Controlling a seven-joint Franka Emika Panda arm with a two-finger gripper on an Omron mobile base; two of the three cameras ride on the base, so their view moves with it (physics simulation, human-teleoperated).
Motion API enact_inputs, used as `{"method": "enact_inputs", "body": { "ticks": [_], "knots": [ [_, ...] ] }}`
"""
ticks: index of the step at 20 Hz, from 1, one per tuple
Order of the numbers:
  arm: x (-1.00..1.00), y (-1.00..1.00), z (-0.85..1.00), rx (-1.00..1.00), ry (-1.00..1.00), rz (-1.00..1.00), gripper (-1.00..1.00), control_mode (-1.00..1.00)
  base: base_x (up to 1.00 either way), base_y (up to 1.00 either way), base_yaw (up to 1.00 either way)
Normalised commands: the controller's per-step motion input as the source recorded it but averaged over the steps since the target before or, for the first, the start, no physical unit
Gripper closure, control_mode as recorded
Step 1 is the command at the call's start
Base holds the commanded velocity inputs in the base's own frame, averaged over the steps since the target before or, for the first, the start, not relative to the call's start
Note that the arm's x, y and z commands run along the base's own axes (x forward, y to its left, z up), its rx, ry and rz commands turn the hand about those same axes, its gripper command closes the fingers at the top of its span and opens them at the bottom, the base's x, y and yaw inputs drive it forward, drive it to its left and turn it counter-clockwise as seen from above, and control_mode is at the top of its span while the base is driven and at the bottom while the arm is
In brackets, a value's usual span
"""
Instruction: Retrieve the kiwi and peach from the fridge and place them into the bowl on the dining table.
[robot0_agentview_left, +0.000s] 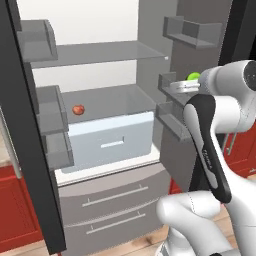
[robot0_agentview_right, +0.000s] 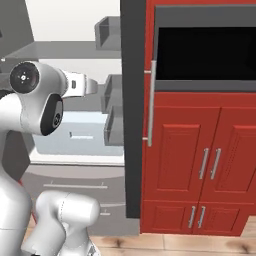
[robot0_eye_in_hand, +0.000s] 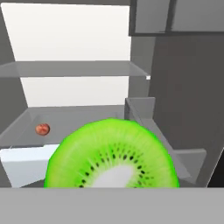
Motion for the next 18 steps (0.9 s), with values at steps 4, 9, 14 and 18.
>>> {"method": "enact_inputs", "body": {
  "ticks": [4,9,14,18],
  "knots": [
    [0.0,0.0,0.0,0.0,0.0,0.0,1.0,1.0,-0.76,0.7,-0.36],
    [0.0,0.0,0.0,0.0,0.0,0.0,1.0,1.0,-0.88,0.84,-0.35],
    [0.0,0.0,0.0,0.0,0.0,0.0,1.0,1.0,-0.93,0.78,-0.39],
    [0.0,0.0,0.0,0.0,0.0,0.0,1.0,1.0,-0.93,0.59,-0.48]
  ]
}}
